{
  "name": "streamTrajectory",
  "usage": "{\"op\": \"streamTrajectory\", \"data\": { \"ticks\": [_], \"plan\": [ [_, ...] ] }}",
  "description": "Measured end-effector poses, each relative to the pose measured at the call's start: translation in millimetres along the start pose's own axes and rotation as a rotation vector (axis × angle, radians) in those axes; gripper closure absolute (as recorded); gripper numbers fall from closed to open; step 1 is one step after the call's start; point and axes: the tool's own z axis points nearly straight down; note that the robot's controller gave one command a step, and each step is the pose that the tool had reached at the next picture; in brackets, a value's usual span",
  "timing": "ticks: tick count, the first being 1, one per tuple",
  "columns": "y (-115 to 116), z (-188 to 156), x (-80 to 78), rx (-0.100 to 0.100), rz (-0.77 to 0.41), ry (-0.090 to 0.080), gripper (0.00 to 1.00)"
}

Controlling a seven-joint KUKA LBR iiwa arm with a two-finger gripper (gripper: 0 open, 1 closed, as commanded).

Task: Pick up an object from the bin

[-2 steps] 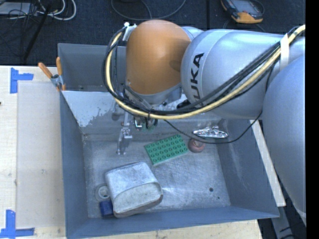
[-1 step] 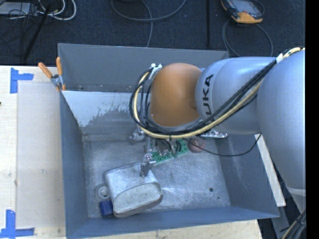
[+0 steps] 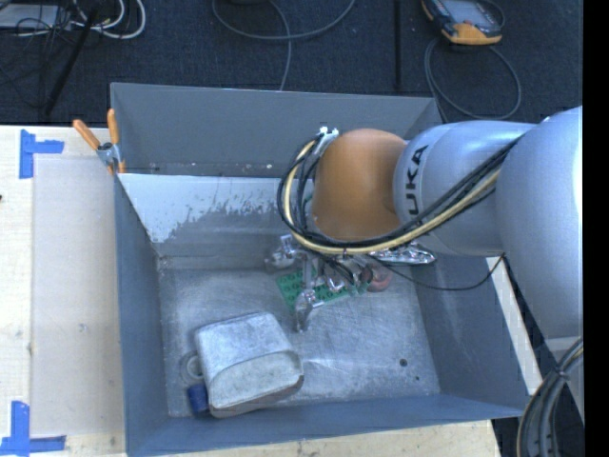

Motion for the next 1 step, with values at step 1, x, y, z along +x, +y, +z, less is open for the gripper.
{"op": "streamTrajectory", "data": {
  "ticks": [1],
  "plan": [
    [0.7,-2.8,-0.7,0.001,0.000,0.000,1.00]
  ]
}}
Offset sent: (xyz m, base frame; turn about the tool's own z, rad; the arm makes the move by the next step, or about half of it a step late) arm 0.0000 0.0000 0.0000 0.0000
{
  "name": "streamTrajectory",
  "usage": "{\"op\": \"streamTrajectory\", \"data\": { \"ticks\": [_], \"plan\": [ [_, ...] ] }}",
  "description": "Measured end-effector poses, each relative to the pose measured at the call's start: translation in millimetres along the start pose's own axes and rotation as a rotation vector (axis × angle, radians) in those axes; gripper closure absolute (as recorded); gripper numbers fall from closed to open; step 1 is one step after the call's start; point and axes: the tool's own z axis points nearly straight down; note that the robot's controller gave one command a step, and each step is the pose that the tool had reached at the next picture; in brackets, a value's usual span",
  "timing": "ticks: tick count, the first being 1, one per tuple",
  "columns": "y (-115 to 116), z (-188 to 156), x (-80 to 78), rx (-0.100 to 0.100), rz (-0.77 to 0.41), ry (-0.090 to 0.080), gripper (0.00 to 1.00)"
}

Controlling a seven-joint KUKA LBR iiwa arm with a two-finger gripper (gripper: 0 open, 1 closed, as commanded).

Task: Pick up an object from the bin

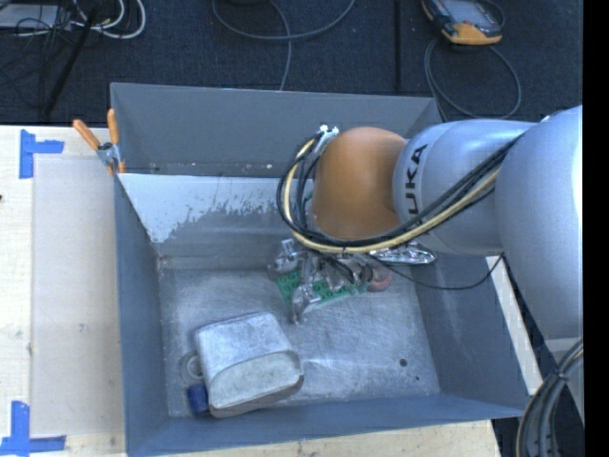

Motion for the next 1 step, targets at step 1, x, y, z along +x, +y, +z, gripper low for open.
{"op": "streamTrajectory", "data": {
  "ticks": [1],
  "plan": [
    [-44.1,-246.4,2.6,0.004,-0.225,-0.003,1.00]
  ]
}}
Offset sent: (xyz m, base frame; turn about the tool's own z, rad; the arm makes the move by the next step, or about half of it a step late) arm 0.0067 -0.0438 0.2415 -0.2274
